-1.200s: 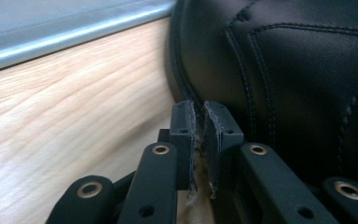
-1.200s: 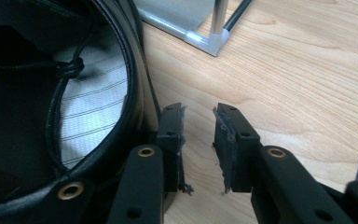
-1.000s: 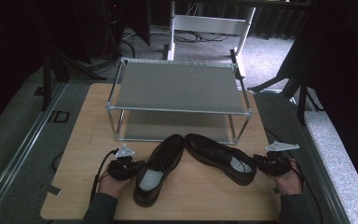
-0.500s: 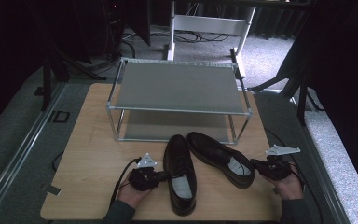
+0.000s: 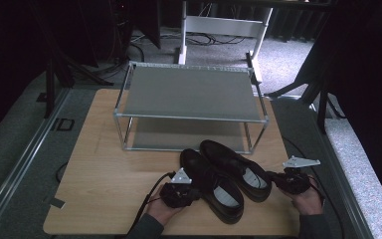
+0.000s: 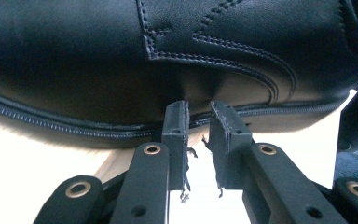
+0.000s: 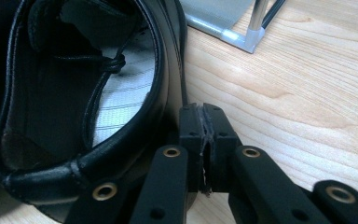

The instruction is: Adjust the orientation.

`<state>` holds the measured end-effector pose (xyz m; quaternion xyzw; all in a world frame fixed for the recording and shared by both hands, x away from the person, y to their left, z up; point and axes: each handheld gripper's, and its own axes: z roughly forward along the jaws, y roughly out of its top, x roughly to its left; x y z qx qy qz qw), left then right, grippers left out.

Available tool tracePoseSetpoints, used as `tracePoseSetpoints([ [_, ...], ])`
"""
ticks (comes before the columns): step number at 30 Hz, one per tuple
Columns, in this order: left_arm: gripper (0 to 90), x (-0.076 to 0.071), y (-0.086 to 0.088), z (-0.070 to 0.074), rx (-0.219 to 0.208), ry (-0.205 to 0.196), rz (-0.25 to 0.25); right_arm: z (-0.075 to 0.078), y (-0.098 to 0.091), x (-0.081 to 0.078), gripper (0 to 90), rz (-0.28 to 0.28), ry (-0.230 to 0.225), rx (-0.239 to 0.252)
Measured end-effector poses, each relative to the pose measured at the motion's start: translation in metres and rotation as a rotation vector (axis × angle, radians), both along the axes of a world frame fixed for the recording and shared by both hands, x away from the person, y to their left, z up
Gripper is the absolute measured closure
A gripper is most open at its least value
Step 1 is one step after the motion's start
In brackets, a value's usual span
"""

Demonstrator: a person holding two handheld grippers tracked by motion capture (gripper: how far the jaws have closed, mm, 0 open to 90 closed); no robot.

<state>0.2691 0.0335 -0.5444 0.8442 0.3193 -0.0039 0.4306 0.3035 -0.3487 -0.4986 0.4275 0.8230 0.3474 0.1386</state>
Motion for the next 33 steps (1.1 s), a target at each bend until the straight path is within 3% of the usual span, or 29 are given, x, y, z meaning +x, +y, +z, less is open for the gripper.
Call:
tracePoseSetpoints([
  [12,76.8,0.001,-0.014,-0.001,-0.006,0.005,-0.039,-0.002,0.012,-0.001,89.6,-0.039,-0.015,-0.005],
  [19,76.8,0.002,-0.016,-0.002,-0.018,0.014,-0.043,-0.002,0.018,-0.001,89.7,-0.033,-0.016,-0.013],
  [33,78.4,0.005,-0.018,-0.004,-0.036,0.033,-0.036,-0.004,0.016,0.022,87.9,0.0,0.028,0.036],
])
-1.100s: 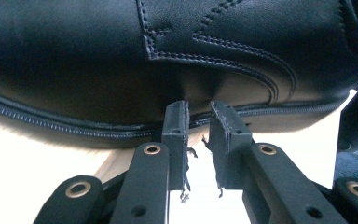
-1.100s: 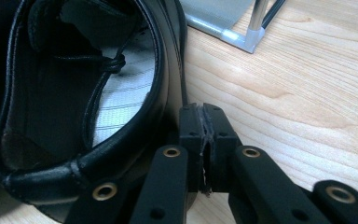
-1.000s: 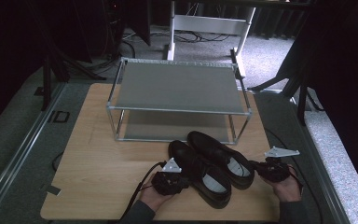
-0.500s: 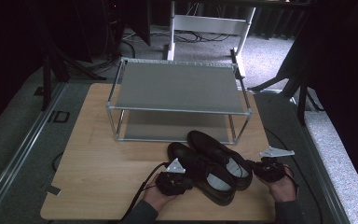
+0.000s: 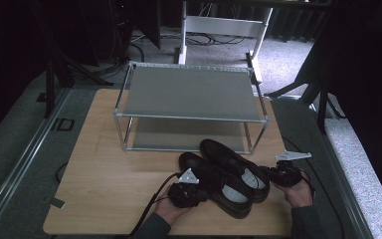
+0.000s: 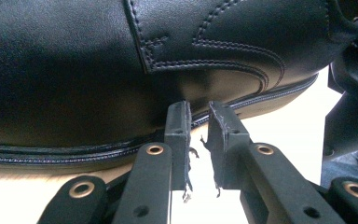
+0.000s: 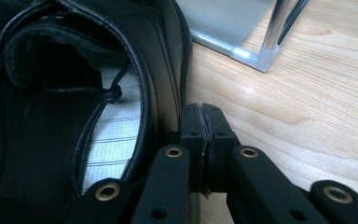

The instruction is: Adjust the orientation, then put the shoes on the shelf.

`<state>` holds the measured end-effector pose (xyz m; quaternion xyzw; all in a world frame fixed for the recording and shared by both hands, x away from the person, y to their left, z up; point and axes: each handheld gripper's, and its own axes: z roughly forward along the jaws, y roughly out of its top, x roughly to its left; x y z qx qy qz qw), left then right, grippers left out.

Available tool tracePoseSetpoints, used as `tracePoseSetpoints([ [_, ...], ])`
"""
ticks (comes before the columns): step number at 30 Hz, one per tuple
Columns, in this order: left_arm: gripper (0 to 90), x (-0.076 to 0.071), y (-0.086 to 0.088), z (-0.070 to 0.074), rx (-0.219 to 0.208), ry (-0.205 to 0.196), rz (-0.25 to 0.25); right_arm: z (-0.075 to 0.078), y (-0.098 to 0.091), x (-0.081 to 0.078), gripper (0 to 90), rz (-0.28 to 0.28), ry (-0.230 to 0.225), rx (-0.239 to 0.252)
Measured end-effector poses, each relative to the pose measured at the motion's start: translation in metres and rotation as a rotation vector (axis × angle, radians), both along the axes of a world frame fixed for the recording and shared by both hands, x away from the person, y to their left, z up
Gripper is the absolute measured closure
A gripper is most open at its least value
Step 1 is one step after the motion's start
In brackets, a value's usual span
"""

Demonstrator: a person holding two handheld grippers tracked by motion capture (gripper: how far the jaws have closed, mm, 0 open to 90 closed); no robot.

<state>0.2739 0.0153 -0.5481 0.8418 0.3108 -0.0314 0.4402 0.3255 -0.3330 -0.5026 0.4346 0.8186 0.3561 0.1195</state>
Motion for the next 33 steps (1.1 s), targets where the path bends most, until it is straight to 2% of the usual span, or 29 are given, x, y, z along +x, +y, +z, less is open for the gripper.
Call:
tracePoseSetpoints([
  [4,78.4,0.002,-0.007,-0.001,-0.007,-0.007,0.002,0.001,-0.005,0.003,86.5,-0.017,0.001,0.007],
  [7,77.8,0.002,-0.006,-0.001,-0.013,-0.008,-0.005,0.001,-0.009,0.003,81.3,-0.034,-0.001,-0.008],
  [8,74.8,0.001,-0.006,-0.001,-0.013,-0.012,-0.008,0.001,-0.01,0.003,79.2,-0.041,0.001,-0.006],
  [14,68.5,-0.004,-0.005,0.003,0.019,-0.039,-0.018,0.004,-0.012,0.0,71.2,-0.072,-0.027,-0.011],
  [15,68.5,-0.006,-0.001,0.005,0.037,-0.056,0.004,0.006,-0.013,-0.001,70.0,-0.08,-0.039,-0.011],
  [16,66.0,-0.006,0.002,0.005,0.043,-0.059,0.009,0.015,-0.013,-0.006,67.1,-0.09,-0.071,-0.019],
  [17,65.7,-0.006,0.004,0.006,0.049,-0.064,0.016,0.019,-0.013,-0.008,64.6,-0.087,-0.081,-0.026],
  [21,63.9,-0.006,0.014,0.008,0.063,-0.07,0.05,0.029,-0.011,-0.015,63.8,-0.081,-0.1,-0.045],
  [23,63.6,-0.005,0.019,0.009,0.06,-0.072,0.062,0.033,-0.011,-0.017,59.1,-0.084,-0.103,-0.023],
  [24,63.4,-0.005,0.02,0.009,0.058,-0.075,0.068,0.035,-0.011,-0.019,58.8,-0.078,-0.094,0.009],
  [25,63.0,-0.005,0.022,0.009,0.056,-0.079,0.078,0.036,-0.01,-0.02,57.8,-0.07,-0.091,0.02],
  [30,61.7,-0.005,0.031,0.01,0.055,-0.086,0.119,0.04,0.001,-0.026,55.0,-0.042,-0.086,-0.007],
  [33,61.1,-0.003,0.036,0.011,0.062,-0.093,0.137,0.044,0.006,-0.029,55.7,-0.025,-0.082,-0.002],
])
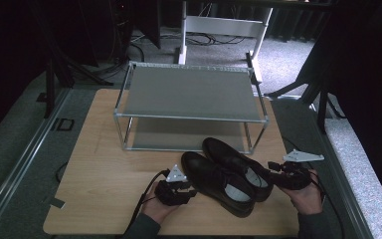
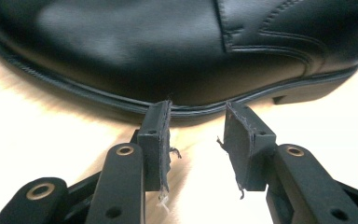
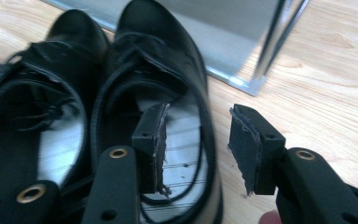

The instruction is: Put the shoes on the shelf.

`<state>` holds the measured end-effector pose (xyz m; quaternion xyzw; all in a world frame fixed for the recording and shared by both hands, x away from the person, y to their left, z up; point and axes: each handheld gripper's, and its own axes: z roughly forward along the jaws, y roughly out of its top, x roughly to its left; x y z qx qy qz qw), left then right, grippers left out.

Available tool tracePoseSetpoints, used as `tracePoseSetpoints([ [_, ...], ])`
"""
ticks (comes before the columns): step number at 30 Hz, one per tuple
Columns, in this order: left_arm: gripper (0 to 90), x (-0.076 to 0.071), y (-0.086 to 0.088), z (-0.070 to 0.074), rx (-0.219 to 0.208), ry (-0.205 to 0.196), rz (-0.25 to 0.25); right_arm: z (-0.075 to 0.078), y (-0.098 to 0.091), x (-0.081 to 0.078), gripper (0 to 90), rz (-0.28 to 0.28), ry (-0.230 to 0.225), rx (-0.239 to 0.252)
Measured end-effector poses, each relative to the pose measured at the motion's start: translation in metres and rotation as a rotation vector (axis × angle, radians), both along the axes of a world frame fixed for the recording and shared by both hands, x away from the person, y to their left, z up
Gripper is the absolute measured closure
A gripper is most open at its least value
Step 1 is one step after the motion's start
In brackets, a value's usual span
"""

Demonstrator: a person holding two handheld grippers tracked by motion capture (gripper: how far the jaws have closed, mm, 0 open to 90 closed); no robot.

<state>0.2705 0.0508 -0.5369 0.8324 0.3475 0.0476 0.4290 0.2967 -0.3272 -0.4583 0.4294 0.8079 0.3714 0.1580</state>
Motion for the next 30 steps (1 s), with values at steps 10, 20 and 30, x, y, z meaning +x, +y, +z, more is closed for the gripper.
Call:
tracePoseSetpoints([
  [10,60.2,0.002,0.007,0.001,-0.003,-0.001,0.035,0.009,0.007,-0.006,57.1,0.029,0.037,0.0],
  [20,59.7,0.0,0.005,0.0,0.009,-0.006,0.024,0.01,0.025,-0.021,53.7,0.081,0.06,-0.006],
  [30,59.7,-0.001,-0.001,-0.002,0.013,0.0,0.003,-0.003,0.052,-0.039,69.7,0.122,0.134,-0.109],
])
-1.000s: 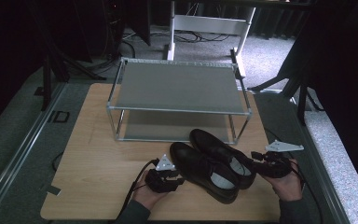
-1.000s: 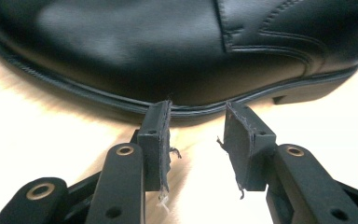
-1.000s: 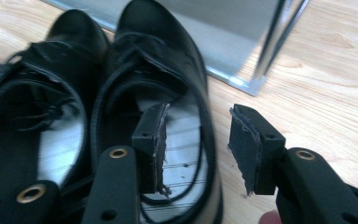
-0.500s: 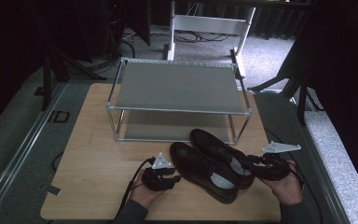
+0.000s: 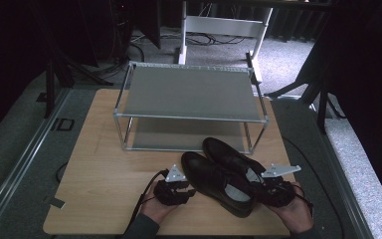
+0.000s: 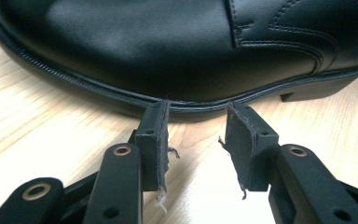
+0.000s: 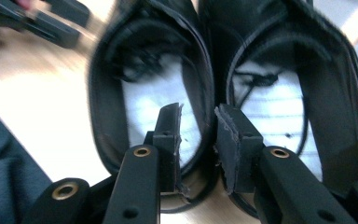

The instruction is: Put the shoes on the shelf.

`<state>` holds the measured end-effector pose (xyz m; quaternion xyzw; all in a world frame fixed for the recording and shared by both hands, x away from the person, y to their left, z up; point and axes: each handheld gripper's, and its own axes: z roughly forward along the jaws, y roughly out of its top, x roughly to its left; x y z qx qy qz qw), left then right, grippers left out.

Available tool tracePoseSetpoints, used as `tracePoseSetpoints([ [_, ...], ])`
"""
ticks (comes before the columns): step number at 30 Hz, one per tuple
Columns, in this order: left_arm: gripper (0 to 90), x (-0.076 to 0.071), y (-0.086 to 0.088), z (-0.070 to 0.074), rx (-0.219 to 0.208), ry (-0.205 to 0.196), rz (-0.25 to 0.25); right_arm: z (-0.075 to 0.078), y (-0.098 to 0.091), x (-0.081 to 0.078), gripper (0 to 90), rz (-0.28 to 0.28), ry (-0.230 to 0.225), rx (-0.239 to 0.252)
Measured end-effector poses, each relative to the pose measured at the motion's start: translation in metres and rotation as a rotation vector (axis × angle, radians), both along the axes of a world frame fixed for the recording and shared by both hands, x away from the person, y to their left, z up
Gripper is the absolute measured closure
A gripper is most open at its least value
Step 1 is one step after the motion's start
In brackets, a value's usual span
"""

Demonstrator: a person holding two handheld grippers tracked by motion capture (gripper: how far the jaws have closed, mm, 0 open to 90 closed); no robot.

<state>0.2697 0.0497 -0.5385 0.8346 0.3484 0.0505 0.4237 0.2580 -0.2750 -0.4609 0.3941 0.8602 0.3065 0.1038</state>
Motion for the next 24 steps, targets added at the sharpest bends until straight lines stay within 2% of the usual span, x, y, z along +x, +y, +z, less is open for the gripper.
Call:
tracePoseSetpoints([
  [3,59.7,0.0,-0.004,0.0,-0.003,0.002,-0.01,-0.002,0.0,0.002,76.4,-0.019,0.029,0.012],
  [6,59.7,0.0,-0.01,0.0,-0.001,0.005,-0.031,0.0,0.0,0.001,83.3,-0.045,0.024,0.002],
  [13,60.2,0.0,-0.03,-0.005,0.01,0.017,-0.084,0.005,-0.007,-0.005,84.5,-0.058,0.024,-0.016],
  [16,60.3,0.002,-0.032,-0.005,0.006,0.022,-0.081,0.005,-0.009,-0.006,84.0,-0.053,0.023,-0.021],
  [18,60.7,0.003,-0.032,-0.006,0.001,0.026,-0.079,0.005,-0.01,-0.006,80.4,-0.038,0.013,-0.018],
  [20,60.8,0.003,-0.032,-0.006,0.001,0.028,-0.078,0.011,-0.014,-0.006,69.0,-0.026,0.001,0.026],
  [23,60.9,0.004,-0.032,-0.006,-0.001,0.03,-0.075,0.019,-0.019,-0.003,54.2,-0.037,-0.03,0.045],
  [24,60.9,0.004,-0.032,-0.006,-0.001,0.029,-0.076,0.02,-0.021,0.001,49.8,-0.036,-0.023,0.039],
])
